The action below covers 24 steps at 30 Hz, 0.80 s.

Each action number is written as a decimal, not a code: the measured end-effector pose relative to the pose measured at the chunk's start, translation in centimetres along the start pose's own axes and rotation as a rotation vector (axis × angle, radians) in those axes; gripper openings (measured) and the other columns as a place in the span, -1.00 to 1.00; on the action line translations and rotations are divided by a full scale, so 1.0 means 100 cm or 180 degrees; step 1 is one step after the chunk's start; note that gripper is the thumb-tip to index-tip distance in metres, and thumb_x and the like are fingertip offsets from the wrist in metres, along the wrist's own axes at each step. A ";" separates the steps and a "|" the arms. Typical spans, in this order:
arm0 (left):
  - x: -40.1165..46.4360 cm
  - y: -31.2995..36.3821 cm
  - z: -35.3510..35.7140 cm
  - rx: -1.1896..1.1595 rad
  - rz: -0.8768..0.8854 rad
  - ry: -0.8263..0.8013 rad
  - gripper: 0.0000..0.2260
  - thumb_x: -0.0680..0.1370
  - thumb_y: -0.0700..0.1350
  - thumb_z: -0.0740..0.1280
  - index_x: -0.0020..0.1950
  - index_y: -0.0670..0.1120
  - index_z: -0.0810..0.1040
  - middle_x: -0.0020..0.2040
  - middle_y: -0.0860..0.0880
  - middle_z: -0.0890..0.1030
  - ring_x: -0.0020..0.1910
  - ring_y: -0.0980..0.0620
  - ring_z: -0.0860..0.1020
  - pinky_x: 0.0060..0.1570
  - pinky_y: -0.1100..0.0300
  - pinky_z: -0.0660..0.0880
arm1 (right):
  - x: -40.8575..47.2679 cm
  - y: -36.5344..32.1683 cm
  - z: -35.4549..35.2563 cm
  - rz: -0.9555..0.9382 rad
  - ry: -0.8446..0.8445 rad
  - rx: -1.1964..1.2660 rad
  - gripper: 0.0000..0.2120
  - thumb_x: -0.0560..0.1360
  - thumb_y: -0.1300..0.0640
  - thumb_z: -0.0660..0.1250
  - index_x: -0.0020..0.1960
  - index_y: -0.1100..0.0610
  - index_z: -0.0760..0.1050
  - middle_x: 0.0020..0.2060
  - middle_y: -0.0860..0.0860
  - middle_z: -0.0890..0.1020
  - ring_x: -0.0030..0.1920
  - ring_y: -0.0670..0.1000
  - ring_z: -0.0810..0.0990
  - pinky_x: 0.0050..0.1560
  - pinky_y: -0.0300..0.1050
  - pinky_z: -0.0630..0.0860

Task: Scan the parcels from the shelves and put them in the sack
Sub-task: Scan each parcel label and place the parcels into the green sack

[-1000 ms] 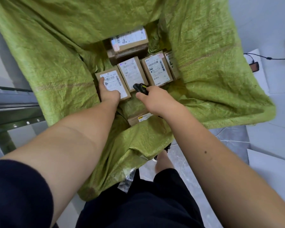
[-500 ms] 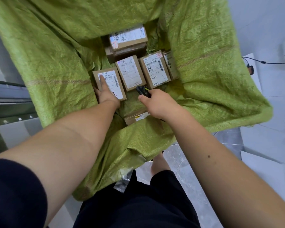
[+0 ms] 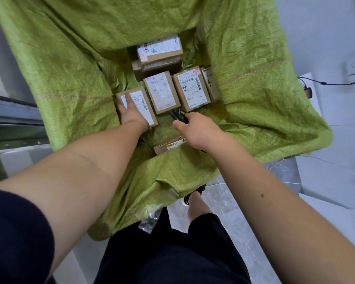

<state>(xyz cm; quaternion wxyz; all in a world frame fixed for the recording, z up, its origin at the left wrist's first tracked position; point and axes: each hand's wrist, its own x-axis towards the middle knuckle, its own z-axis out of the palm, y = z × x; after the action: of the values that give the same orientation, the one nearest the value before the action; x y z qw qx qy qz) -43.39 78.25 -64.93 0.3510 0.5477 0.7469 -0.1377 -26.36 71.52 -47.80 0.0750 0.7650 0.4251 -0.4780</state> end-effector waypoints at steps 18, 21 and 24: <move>-0.118 0.030 -0.074 0.0656 0.0848 0.0169 -0.01 0.45 0.16 0.53 0.70 0.02 0.01 0.68 -0.12 0.07 0.67 -0.15 0.02 0.54 -0.12 0.20 | -0.059 0.008 -0.038 -0.0382 0.0569 -0.0055 -0.56 0.57 -0.24 0.32 0.29 0.03 0.56 0.05 0.07 0.67 0.03 0.14 0.62 0.08 0.01 0.58; -0.144 0.028 -0.095 0.0660 0.0946 0.0357 -0.03 0.41 0.26 0.50 0.68 0.10 0.06 0.70 -0.12 0.06 0.67 -0.15 0.00 0.56 -0.13 0.16 | -0.070 0.009 -0.043 -0.0524 0.0706 -0.0104 -0.49 0.58 -0.26 0.28 0.38 0.03 0.51 0.19 0.10 0.65 0.14 0.18 0.61 0.17 0.07 0.57; -0.173 0.028 -0.115 0.0618 0.0916 0.0526 -0.05 0.44 0.33 0.43 0.70 0.12 0.02 0.71 -0.11 0.03 0.69 -0.14 -0.02 0.59 -0.15 0.14 | -0.076 0.012 -0.051 -0.0703 0.0750 -0.0196 -0.44 0.58 -0.27 0.26 0.43 0.06 0.47 0.29 0.12 0.61 0.25 0.20 0.57 0.22 0.08 0.53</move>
<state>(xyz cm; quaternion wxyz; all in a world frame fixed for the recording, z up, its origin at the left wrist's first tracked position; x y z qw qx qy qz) -42.43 73.56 -44.48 0.2501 0.6896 0.6703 -0.1122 -23.50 69.06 -39.38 -0.0049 0.7617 0.5269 -0.3771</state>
